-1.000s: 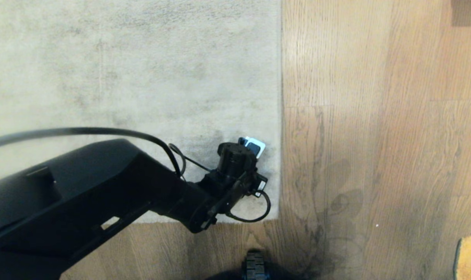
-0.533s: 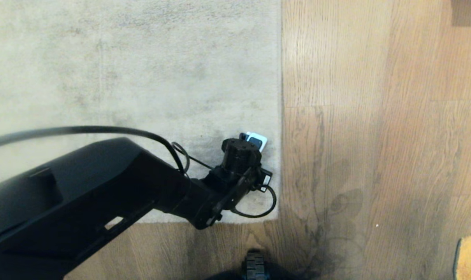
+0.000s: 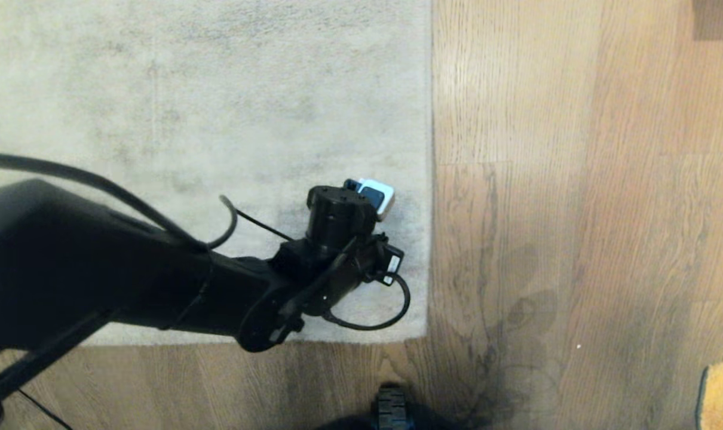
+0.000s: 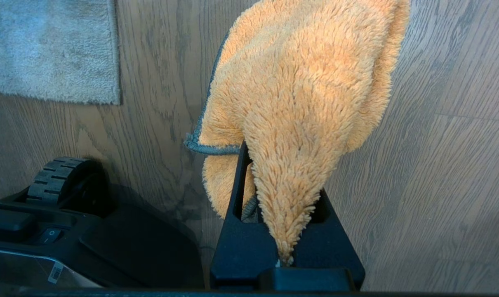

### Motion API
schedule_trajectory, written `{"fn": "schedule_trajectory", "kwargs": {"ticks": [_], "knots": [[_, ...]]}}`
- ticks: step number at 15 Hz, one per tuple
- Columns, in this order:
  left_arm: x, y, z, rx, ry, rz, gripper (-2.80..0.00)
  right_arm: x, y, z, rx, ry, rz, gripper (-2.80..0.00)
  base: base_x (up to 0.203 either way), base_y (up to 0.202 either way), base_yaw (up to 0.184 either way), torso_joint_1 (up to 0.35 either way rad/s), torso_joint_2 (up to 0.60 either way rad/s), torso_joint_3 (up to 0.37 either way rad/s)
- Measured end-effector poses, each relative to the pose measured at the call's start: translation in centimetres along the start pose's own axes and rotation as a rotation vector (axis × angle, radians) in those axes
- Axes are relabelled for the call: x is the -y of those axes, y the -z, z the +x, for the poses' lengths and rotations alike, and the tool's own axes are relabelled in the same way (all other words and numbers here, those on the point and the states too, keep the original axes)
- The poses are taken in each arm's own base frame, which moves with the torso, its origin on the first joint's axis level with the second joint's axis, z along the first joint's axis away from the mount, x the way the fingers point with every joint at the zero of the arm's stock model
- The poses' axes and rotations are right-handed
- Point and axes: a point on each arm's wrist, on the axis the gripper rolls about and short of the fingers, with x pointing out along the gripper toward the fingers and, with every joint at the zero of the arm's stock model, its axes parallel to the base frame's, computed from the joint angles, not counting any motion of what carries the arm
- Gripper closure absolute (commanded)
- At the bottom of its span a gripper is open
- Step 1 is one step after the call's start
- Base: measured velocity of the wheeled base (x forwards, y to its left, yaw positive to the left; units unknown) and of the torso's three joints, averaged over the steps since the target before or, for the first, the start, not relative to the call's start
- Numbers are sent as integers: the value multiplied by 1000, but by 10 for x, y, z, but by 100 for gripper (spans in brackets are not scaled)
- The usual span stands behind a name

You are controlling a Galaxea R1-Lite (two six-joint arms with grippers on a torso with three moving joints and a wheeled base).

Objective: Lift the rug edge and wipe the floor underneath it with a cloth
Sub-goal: Lay down the carpet

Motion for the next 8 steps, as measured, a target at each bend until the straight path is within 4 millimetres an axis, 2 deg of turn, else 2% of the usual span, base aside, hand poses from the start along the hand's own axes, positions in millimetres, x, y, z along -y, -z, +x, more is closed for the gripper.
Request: {"fn": "schedule_trajectory", "kwargs": {"ticks": [4,8], "knots": [[-17,-9,-62,33,-1,7,0,0,0,0,0,1,0,0,0,0,0,0,0,0],[-35,7,-134,42,0,12,0,0,0,0,0,0,0,0,0,0,0,0,0,0]]}}
